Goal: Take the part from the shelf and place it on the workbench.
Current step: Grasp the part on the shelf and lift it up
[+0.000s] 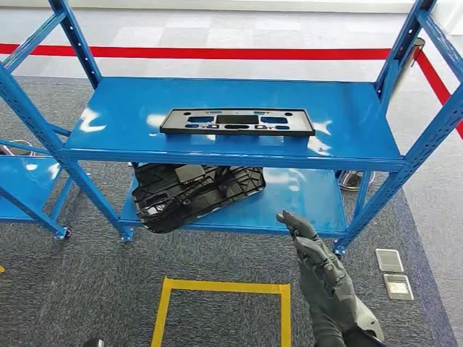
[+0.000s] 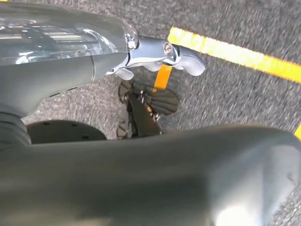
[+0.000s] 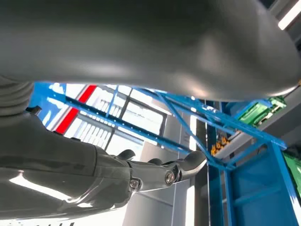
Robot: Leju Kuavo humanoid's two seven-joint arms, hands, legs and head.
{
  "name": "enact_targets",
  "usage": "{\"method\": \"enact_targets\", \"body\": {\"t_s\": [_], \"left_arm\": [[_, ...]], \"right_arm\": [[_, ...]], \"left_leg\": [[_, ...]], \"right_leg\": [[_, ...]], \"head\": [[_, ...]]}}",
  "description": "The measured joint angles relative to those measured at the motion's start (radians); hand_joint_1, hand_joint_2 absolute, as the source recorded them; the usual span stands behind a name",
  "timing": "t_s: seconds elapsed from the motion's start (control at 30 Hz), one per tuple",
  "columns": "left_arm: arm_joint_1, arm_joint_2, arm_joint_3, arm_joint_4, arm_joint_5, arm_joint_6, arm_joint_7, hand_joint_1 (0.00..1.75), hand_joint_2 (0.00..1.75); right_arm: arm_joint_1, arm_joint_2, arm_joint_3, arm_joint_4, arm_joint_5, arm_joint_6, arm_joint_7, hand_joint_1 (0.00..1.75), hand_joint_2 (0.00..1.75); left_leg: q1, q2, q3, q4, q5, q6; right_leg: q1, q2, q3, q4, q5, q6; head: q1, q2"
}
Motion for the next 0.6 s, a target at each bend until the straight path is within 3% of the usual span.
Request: {"method": "enact_targets", "body": {"t_s": [0.6], "left_arm": [[0.002, 0.000, 0.001, 0.000, 0.000, 0.001, 0.000, 0.00, 0.00]], "right_arm": [[0.001, 0.000, 0.000, 0.000, 0.000, 0.000, 0.000, 0.00, 0.00]], "left_leg": [[0.001, 0.000, -0.032, 0.056, -0.016, -0.002]], "right_leg": [[0.000, 0.000, 0.003, 0.000, -0.003, 0.000]], "head": [[0.000, 0.000]]}}
